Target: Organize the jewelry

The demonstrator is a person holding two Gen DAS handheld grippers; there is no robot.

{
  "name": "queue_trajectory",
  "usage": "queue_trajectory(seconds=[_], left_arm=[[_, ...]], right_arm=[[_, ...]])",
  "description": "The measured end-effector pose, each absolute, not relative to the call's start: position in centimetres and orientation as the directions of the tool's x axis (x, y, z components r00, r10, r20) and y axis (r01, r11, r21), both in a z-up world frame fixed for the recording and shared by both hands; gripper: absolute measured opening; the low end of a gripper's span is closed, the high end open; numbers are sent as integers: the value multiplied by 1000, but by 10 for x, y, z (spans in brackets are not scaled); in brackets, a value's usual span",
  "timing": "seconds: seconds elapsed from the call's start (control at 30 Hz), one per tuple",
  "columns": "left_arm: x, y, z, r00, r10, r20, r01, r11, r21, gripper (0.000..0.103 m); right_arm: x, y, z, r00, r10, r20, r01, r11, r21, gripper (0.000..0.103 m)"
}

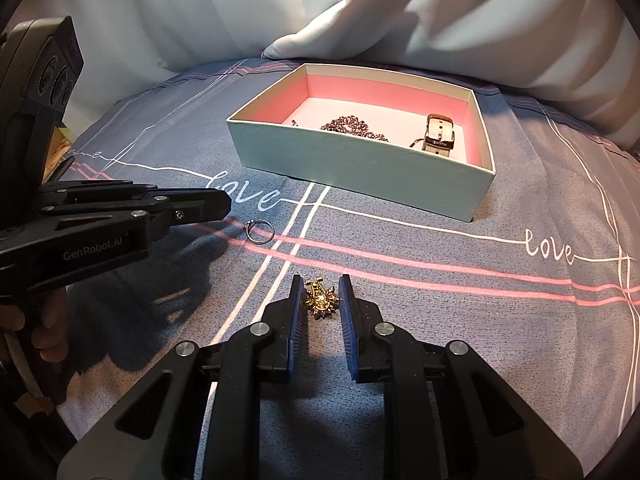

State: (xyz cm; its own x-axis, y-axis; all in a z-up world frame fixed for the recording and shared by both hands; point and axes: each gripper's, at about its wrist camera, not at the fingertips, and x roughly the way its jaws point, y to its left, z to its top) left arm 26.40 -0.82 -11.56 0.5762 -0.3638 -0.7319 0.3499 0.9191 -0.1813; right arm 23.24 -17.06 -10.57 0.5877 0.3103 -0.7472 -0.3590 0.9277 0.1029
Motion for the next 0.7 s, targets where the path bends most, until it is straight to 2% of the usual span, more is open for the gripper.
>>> queue_trajectory(seconds=[0.03, 0.07, 0.1, 0.17, 0.23, 0.27, 0.33, 0.4, 0.43, 0.63, 0.7], left_arm=[[264, -11, -117, 577, -346, -740, 344, 924, -165, 33], [263, -14, -117, 590, -326, -739, 334, 931, -144, 71], [261, -17, -115, 616, -311, -724, 327, 937, -124, 79], [260, -27, -115, 617, -313, -722, 362, 927, -92, 76], [264, -43, -120, 618, -247, -747, 382, 924, 10, 63], [266, -49, -123, 611, -229, -758, 397, 917, 44, 50], [274, -56, -133, 578, -204, -790, 407, 911, 62, 37], [275, -60, -135, 586, -201, -785, 417, 906, 79, 31], [275, -61, -135, 579, -215, -787, 430, 900, 70, 20], [271, -39, -125, 590, -305, -748, 415, 909, -43, 19], [268, -33, -120, 602, -305, -738, 407, 912, -46, 19]], right_arm=[[234, -171, -106, 587, 311, -747, -361, 927, 102, 19], [234, -172, -106, 584, 309, -750, -361, 927, 101, 19], [235, -173, -107, 582, 310, -751, -360, 927, 103, 19], [236, -175, -107, 583, 309, -751, -359, 928, 103, 19], [237, -176, -107, 580, 310, -753, -356, 928, 109, 19], [237, -177, -107, 581, 308, -753, -354, 929, 107, 19], [238, -177, -107, 579, 311, -753, -355, 928, 111, 19], [238, -178, -107, 580, 310, -753, -352, 929, 111, 19], [238, -178, -107, 579, 310, -754, -352, 929, 112, 19], [237, -178, -104, 588, 313, -746, -351, 930, 114, 19], [237, -178, -103, 590, 315, -744, -350, 929, 116, 19]])
